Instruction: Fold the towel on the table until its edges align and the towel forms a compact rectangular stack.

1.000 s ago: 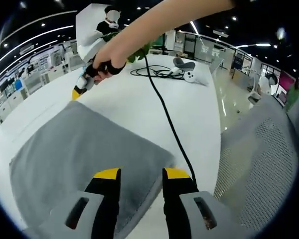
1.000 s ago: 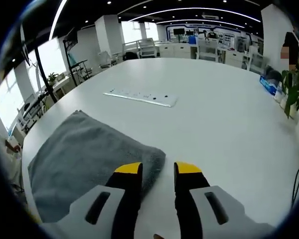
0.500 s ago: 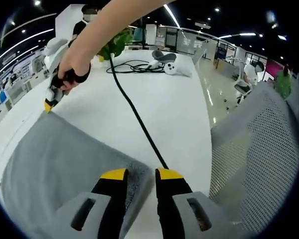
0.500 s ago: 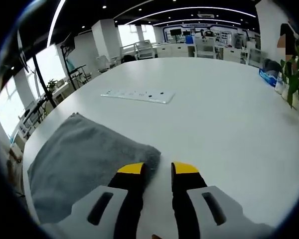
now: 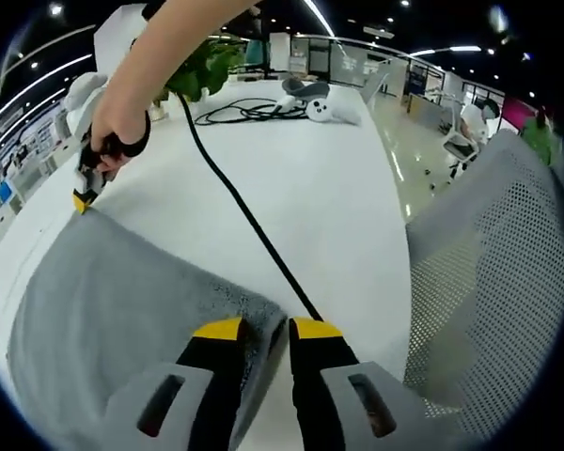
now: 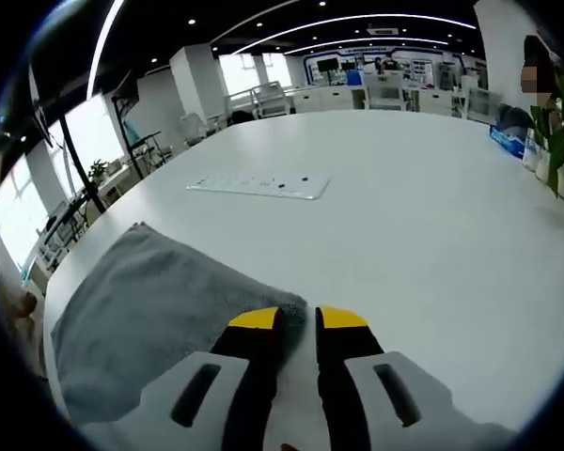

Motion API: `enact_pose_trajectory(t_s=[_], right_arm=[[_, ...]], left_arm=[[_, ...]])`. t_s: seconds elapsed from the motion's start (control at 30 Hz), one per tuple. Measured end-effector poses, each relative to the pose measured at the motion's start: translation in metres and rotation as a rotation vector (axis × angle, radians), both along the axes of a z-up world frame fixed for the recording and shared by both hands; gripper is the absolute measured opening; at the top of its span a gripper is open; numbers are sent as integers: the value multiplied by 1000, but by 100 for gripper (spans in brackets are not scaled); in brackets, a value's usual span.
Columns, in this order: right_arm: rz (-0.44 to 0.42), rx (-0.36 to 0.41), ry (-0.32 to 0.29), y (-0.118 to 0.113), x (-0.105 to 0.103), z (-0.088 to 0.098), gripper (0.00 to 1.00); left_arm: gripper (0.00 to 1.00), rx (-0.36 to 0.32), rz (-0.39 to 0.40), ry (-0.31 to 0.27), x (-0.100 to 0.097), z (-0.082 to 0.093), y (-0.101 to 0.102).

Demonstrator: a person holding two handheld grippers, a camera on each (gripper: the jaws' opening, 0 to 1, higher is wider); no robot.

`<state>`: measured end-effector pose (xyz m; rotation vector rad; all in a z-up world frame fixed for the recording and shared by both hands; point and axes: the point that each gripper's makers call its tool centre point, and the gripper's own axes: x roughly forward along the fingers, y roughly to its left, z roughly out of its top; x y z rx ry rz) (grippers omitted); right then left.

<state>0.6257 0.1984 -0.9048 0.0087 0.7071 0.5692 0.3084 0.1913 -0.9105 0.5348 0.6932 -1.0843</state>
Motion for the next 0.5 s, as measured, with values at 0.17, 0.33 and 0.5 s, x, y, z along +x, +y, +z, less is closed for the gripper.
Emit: enact_pose_trajectory(t_s=[0.17, 0.33, 0.5], right_arm=[[55, -54, -43, 0, 1, 0, 10], [64, -49, -59, 2, -2, 0, 4], [59, -42, -65, 0, -2, 1, 3]], left_arm=[[17, 7, 2, -7, 1, -2, 0], [16, 14, -3, -33, 2, -3, -2], [9, 31, 6, -50, 4, -6, 1]])
